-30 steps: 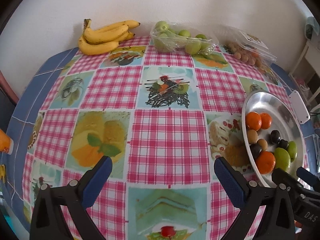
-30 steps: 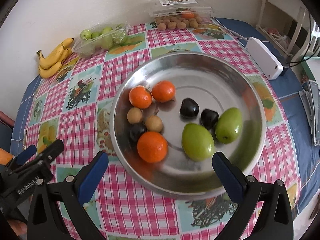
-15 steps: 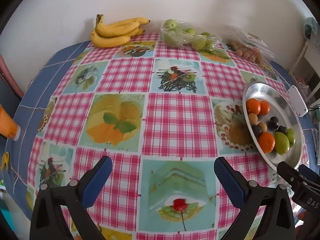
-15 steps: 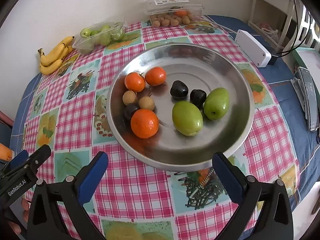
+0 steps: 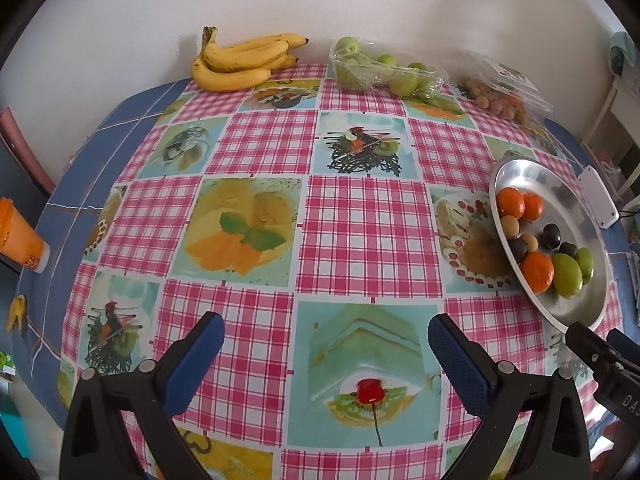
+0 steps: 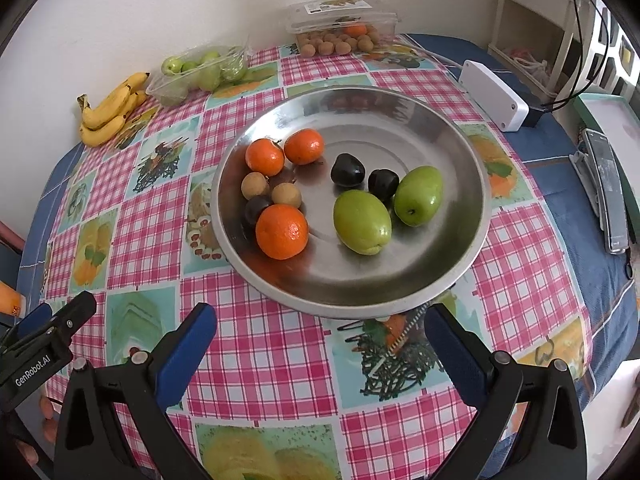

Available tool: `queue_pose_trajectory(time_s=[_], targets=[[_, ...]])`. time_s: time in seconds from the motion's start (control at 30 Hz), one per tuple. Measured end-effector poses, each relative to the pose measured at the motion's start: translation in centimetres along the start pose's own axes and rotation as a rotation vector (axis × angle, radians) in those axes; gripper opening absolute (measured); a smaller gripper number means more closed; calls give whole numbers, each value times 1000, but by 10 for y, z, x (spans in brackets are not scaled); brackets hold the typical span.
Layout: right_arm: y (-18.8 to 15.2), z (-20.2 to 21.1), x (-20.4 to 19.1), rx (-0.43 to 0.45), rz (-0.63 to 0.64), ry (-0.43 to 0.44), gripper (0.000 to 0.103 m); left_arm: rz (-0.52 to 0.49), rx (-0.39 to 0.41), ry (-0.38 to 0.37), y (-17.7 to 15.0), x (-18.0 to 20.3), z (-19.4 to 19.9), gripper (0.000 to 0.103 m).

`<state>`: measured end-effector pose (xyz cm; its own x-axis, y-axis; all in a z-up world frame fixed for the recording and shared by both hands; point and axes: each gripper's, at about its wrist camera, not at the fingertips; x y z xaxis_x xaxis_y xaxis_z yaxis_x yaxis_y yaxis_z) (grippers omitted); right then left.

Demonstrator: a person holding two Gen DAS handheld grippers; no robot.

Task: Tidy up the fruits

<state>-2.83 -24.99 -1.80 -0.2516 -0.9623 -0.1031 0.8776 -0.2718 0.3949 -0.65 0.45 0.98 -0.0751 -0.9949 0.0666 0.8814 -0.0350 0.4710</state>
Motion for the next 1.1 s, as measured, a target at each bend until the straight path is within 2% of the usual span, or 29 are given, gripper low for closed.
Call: queue_pose_trajectory(time_s=[1.1], targets=[[1,1,-2,9,6,-8,103,-23,2,0,-1,2,3,103]])
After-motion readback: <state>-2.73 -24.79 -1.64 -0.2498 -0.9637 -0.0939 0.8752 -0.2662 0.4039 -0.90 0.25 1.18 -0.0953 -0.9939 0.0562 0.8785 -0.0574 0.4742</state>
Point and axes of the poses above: each gripper's, at about its wrist camera, not at the fingertips, and z roughly against the way its jaws point, x to its right, y to its top, and after that the axes turned 4 degrees about -y, right-handed
